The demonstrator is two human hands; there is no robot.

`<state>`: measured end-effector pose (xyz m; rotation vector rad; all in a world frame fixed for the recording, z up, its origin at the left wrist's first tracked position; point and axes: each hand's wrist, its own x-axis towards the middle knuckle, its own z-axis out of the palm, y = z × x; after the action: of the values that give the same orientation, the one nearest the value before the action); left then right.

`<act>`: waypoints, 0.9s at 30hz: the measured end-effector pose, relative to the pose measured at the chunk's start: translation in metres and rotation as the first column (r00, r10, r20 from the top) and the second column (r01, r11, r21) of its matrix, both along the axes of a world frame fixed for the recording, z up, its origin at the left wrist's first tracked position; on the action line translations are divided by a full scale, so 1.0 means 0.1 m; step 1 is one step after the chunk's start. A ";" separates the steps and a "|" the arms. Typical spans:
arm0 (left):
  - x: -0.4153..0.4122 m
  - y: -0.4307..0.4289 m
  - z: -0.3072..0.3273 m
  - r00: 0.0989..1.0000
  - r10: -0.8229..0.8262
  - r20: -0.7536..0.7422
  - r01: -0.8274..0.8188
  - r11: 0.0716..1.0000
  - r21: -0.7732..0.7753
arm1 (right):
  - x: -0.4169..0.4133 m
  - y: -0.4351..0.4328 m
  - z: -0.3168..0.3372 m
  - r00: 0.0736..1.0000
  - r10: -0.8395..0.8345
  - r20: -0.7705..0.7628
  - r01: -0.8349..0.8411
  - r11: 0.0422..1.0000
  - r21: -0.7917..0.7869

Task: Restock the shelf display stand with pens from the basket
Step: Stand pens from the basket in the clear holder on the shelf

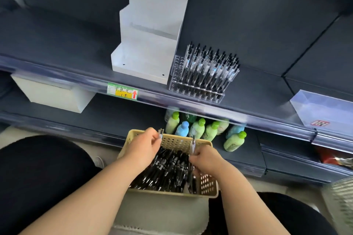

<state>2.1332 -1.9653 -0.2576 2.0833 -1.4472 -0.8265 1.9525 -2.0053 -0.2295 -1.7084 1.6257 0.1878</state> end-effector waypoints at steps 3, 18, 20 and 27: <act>-0.04 0.10 0.15 0.986 -0.043 -0.163 0.028 0.995 -0.095 | 0.00 0.11 0.20 0.972 -0.039 0.232 0.056 0.996 -0.067; 0.02 0.09 0.81 0.943 -0.061 -0.326 -0.049 0.947 -0.317 | 0.18 0.28 0.55 0.750 -0.160 0.641 0.415 0.870 -0.268; 0.08 0.00 0.88 0.930 -0.027 -0.367 -0.103 0.938 -0.332 | 0.19 0.26 0.59 0.666 -0.183 0.724 0.484 0.844 -0.232; 0.24 -0.48 1.19 0.905 -0.050 -0.422 -0.161 0.879 -0.449 | 0.24 0.07 0.84 0.361 -0.060 0.931 0.668 0.713 -0.213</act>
<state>2.1568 -2.0134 -0.1389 1.4580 -1.1914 -0.7464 1.9761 -1.9988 -0.1453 -1.2780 1.1818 -1.4028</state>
